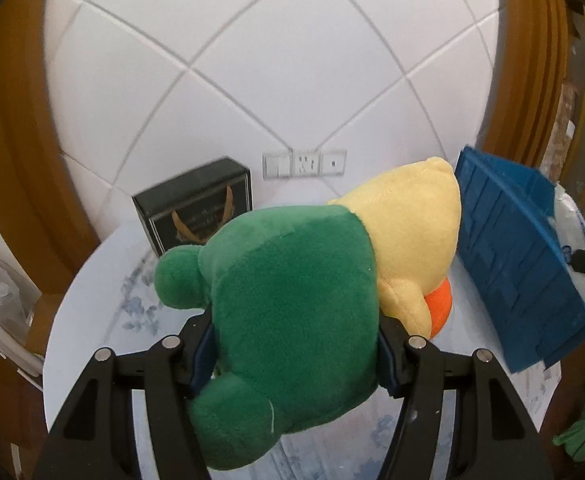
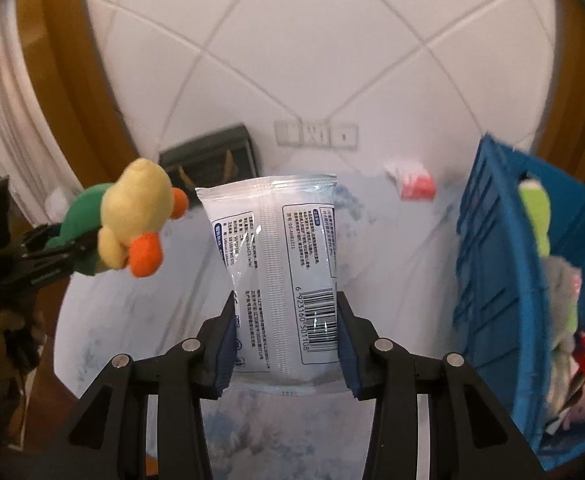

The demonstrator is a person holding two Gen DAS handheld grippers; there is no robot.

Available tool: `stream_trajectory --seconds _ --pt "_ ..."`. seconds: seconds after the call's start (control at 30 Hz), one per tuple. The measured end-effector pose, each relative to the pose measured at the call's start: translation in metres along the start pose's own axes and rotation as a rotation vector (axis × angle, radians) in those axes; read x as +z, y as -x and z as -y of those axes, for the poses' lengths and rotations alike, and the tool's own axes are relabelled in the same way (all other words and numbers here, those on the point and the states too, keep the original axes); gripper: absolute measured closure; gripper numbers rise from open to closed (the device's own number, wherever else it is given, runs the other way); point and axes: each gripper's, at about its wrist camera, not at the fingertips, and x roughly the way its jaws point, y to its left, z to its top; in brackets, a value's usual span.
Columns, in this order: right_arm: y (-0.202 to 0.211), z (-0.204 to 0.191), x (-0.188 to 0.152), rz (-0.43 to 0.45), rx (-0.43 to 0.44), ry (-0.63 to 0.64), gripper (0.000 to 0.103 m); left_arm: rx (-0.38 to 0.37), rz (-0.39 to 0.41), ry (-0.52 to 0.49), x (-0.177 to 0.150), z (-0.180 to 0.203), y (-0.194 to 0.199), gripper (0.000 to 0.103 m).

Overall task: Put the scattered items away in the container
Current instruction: 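Carry the duck plush and wet-wipe pack to the blue crate and release them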

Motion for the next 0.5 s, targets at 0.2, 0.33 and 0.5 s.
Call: stream_trajectory --seconds 0.2,0.33,0.5 --pt "0.042 0.013 0.004 0.088 0.049 0.026 0.061 0.046 0.067 0.005 0.013 0.029 0.04 0.041" --pt "0.064 0.03 0.006 0.123 0.079 0.05 0.061 0.079 0.107 0.007 0.024 0.057 0.064 0.04" --pt "0.087 0.065 0.012 0.163 0.116 0.07 0.061 0.112 0.146 -0.014 0.04 0.097 0.083 0.04"
